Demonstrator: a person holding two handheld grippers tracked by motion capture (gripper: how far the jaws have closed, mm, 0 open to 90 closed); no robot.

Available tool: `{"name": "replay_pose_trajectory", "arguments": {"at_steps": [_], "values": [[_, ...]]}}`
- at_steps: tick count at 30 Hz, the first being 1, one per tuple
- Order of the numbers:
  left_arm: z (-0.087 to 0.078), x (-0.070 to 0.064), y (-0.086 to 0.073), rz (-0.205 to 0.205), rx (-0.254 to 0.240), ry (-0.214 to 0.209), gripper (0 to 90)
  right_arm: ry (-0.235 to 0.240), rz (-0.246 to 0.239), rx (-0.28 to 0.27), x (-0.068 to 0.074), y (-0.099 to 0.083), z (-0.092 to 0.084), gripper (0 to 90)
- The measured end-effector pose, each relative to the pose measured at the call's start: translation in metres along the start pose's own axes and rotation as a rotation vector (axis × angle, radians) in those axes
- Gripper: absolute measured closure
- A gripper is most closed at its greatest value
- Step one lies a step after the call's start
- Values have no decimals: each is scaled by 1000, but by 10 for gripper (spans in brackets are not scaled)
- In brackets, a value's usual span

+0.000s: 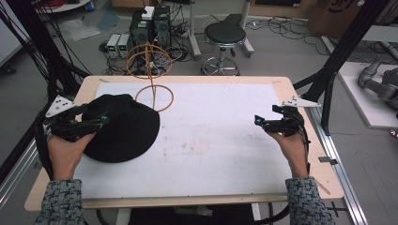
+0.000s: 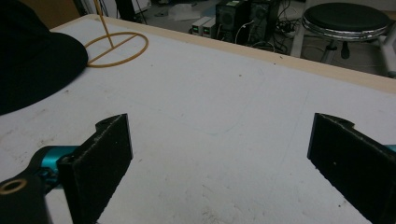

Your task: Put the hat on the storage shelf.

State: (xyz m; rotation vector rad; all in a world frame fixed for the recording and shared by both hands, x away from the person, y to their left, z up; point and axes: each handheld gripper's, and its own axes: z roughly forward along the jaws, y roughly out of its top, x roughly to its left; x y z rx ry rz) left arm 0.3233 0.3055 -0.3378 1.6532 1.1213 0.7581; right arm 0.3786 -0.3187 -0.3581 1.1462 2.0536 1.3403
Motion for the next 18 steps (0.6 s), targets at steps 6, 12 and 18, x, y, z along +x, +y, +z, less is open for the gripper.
{"name": "replay_pose_trajectory", "arguments": {"at_steps": [6, 12, 18], "values": [[-1, 0, 0, -1, -11, -2, 176, 10, -8, 11, 2, 0, 3, 64], [1, -3, 3, 5, -16, -7, 184, 10, -17, 22, 4, 0, 5, 64], [7, -6, 6, 7, -50, -8, 183, 17, -26, 33, 10, -2, 3, 64]]}}
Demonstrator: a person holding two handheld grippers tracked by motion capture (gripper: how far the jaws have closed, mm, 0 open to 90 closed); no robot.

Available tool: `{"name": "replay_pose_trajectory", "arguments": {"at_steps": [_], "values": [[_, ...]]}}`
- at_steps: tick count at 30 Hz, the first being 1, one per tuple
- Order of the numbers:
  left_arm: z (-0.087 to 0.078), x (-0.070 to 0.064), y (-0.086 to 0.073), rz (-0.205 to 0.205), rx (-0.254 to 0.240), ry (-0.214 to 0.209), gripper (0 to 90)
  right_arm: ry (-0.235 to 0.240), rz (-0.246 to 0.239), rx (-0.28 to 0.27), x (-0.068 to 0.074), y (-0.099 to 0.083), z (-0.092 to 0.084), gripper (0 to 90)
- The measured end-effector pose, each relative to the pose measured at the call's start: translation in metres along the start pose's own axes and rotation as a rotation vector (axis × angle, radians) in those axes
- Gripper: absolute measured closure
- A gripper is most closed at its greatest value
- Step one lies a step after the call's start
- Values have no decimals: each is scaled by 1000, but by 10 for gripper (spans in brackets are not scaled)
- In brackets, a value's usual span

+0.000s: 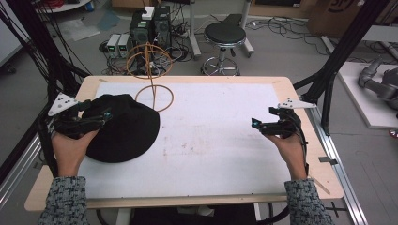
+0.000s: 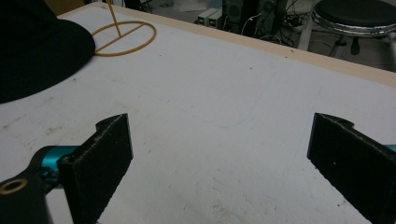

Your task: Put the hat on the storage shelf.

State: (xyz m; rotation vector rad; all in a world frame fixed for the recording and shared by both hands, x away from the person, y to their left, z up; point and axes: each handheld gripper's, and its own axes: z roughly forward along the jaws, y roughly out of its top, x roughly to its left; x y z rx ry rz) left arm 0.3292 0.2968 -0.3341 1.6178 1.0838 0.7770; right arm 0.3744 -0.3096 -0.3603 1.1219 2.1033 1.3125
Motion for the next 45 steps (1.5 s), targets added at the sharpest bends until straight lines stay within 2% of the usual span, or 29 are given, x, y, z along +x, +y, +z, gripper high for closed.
{"name": "replay_pose_trajectory", "arguments": {"at_steps": [10, 15, 18, 24, 31, 34, 40, 42, 45], "values": [[18, -8, 9, 2, -53, 8, 184, 0, 5, 10, 4, -12, -7, 64], [29, -13, 11, -1, -48, 31, 188, -5, 8, 20, 3, -20, -12, 65], [34, -14, 11, -11, -52, 38, 190, -3, 5, 8, 4, -22, -16, 64], [41, -14, 12, -16, -30, 60, 189, 0, 0, 4, 6, -23, -20, 64], [47, -21, 19, 28, -21, 57, 189, 1, -2, -1, 7, -22, -25, 64], [51, -21, 19, 44, 4, 68, 189, -4, -4, -7, 7, -22, -27, 65], [57, -15, 17, 42, 26, 98, 185, 0, -9, -3, 9, -22, -28, 64], [59, -13, 16, 29, 24, 91, 186, 2, -9, 1, 9, -23, -26, 64], [62, -13, 21, 11, 51, 63, 201, 4, -13, 6, 10, -23, -24, 65]]}}
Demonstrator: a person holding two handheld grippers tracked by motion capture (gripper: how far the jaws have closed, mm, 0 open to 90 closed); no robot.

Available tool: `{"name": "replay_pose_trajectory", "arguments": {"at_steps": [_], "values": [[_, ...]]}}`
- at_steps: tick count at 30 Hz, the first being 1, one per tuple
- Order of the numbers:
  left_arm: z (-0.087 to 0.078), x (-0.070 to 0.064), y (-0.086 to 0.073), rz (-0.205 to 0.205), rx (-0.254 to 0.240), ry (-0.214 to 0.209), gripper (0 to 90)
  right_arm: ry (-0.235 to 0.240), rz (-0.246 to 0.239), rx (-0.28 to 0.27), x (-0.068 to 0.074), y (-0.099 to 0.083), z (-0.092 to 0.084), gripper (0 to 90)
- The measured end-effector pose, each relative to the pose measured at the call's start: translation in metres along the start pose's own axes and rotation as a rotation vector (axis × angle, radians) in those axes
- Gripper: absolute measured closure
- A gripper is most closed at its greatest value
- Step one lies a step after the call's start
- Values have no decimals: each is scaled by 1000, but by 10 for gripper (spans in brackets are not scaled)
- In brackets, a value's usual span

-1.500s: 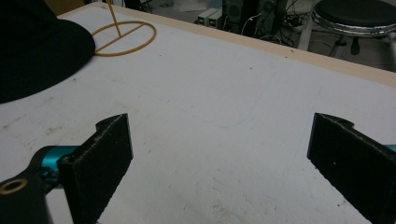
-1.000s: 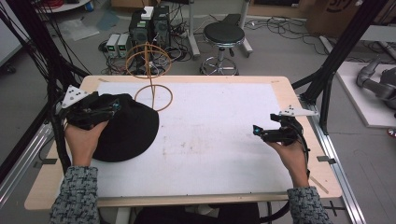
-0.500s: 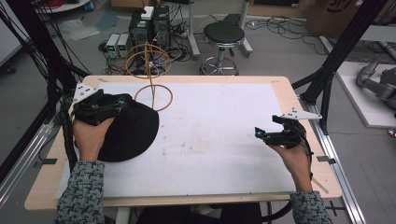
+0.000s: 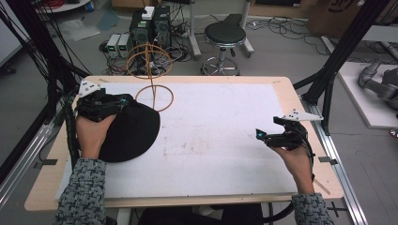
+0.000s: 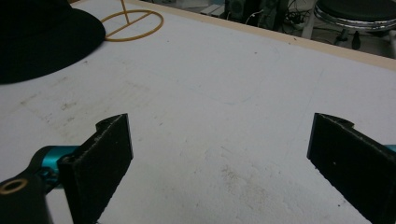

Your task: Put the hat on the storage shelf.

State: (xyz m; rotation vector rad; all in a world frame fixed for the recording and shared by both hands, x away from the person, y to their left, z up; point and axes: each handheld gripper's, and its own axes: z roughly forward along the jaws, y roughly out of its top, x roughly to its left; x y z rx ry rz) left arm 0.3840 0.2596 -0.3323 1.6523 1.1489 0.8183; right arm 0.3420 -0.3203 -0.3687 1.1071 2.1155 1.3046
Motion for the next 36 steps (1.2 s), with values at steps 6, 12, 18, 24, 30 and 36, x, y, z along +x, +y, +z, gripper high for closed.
{"name": "replay_pose_trajectory", "arguments": {"at_steps": [6, 12, 18, 24, 30, 36], "values": [[7, -11, 1, 38, 48, 4, 192, 7, -2, 0, 2, 3, 4, 65], [6, -7, -2, 14, 41, 14, 219, 13, -10, 0, 5, 6, 4, 65], [5, -5, -7, 26, 61, 14, 388, 10, -18, -6, 5, 6, 4, 65], [7, -5, -10, 42, 73, 6, 494, 9, -17, -5, 5, 6, 4, 65], [7, -9, -13, 79, 77, 10, 664, 10, -16, -7, 5, 6, 3, 65], [6, -9, -16, 88, 82, 14, 797, 9, -17, -9, 5, 7, 2, 65]]}}
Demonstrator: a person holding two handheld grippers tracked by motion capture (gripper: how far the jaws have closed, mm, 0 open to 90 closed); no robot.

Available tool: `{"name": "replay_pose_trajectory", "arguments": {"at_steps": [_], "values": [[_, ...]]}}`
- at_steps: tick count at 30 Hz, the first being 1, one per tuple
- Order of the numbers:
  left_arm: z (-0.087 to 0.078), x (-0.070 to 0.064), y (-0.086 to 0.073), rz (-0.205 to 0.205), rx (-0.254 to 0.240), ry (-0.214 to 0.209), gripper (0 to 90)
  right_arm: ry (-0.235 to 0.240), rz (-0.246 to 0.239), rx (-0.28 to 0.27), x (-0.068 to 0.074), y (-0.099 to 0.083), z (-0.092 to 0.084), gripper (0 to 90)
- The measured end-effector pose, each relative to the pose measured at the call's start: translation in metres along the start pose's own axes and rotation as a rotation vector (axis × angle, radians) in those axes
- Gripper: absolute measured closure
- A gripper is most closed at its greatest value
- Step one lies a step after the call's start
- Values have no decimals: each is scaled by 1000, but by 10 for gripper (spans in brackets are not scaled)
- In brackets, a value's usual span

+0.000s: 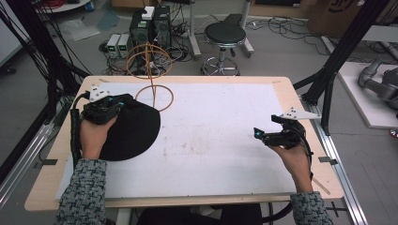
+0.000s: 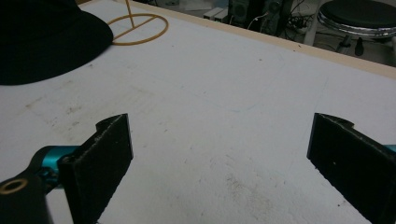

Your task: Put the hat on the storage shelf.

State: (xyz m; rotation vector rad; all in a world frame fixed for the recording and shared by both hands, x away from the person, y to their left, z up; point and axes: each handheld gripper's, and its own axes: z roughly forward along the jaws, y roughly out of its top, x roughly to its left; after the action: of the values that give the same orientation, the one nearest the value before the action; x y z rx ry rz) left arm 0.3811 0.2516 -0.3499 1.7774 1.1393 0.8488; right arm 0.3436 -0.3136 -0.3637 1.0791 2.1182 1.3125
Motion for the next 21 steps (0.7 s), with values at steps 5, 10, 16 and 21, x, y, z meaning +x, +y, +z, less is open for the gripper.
{"name": "replay_pose_trajectory", "arguments": {"at_steps": [5, 10, 16, 21], "values": [[-2, 1, 0, -6, -10, 7, 834, -1, 0, -3, 0, 1, -1, 65], [-10, 2, 1, -1, -33, 19, 843, 0, -2, -9, 0, 2, -2, 66], [-26, 7, 8, 11, -74, 32, 855, 1, -2, -22, 0, 3, -5, 70], [-38, 11, 13, 12, -102, 22, 855, 4, -2, -25, 0, 5, -4, 70]]}}
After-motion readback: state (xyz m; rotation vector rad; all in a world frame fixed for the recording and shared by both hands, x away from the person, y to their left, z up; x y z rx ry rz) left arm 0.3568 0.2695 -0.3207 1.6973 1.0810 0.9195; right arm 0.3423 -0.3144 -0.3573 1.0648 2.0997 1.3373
